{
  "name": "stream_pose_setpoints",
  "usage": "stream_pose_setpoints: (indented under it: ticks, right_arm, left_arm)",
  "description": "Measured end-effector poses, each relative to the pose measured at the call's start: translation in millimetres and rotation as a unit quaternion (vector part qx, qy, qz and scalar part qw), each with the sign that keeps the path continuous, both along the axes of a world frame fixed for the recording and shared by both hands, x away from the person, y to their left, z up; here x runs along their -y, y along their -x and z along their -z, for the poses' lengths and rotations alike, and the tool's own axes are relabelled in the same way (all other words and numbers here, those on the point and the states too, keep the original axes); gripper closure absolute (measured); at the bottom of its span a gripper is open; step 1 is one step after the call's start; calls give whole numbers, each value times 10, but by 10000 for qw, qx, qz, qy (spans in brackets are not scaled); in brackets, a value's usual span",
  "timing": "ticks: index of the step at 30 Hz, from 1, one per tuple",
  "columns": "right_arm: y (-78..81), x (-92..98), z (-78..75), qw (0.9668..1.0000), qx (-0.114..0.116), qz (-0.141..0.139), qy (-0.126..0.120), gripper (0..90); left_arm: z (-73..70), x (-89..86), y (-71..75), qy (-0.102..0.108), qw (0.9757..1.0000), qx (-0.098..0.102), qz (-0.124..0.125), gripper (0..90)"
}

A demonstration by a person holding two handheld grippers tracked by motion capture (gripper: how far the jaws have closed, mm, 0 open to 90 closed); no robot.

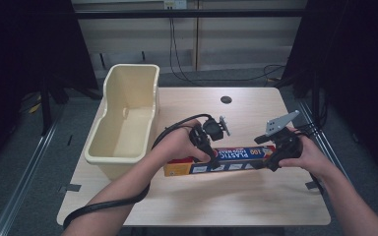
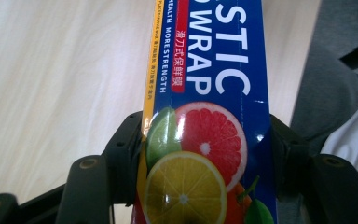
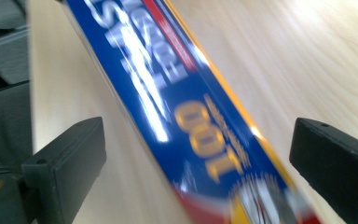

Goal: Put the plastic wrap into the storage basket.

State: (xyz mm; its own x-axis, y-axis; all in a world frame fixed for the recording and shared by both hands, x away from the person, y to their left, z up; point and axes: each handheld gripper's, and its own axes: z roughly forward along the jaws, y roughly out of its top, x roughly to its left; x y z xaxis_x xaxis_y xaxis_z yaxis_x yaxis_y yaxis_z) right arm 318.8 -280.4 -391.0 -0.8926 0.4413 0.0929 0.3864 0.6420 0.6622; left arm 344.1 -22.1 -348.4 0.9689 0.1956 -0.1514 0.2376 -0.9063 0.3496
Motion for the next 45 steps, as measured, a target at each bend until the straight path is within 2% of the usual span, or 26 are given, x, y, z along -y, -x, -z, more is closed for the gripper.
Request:
stream_pose_setpoints:
  ticks: [2,5,8,10,12,15,17,19,21,23,25,26,30,32,33,34,40,45]
  right_arm:
    - [-9,33,1,10000,51,50,13,31]
    - [-16,69,-2,9998,125,127,17,20]
    - [-34,105,8,9993,212,315,-1,19]
    - [-34,133,6,9989,192,424,20,21]
    - [-26,151,17,9991,201,376,2,20]
    - [-15,171,36,9981,244,541,139,27]
    - [-11,184,58,9984,232,508,95,24]
    - [5,180,77,9980,241,562,171,28]
    - [19,163,100,9976,285,601,175,26]
    - [28,144,131,9976,234,618,191,23]
    - [41,127,169,9970,273,670,275,30]
    - [47,122,187,9970,261,673,278,25]
    - [65,100,252,9967,247,735,247,26]
    - [69,83,280,9971,224,695,201,26]
    - [81,70,286,9963,255,776,282,27]
    - [75,65,301,9969,243,721,223,27]
    - [97,21,381,9959,304,808,258,27]
    - [123,-10,444,9964,268,771,212,27]
  left_arm:
    - [-28,-62,-19,-35,9999,-51,-119,407]
    - [-63,-140,-21,-34,9997,-20,-258,407]
    - [-111,-204,-40,-63,9993,-32,-370,407]
    - [-146,-251,-44,-43,9989,20,-473,408]
    - [-183,-310,-75,-23,9985,-11,-550,407]
    - [-225,-374,-86,-35,9975,-35,-704,408]
    - [-247,-408,-90,-18,9967,-58,-806,408]
    - [-272,-440,-109,-43,9968,-46,-795,408]
    - [-286,-463,-115,-13,9955,-123,-944,408]
    - [-310,-479,-128,-55,9955,-66,-944,408]
    - [-329,-498,-135,-31,9943,-114,-1064,408]
    - [-344,-512,-152,-54,9952,-50,-974,408]
    - [-394,-571,-178,-22,9935,-75,-1135,407]
    - [-404,-585,-183,-18,9931,-62,-1171,407]
    - [-423,-611,-195,-37,9926,-7,-1212,407]
    - [-430,-621,-194,-40,9921,-4,-1255,407]
    - [-481,-677,-226,-43,9887,-126,-1494,407]
    - [-523,-716,-253,-36,9880,-108,-1542,407]
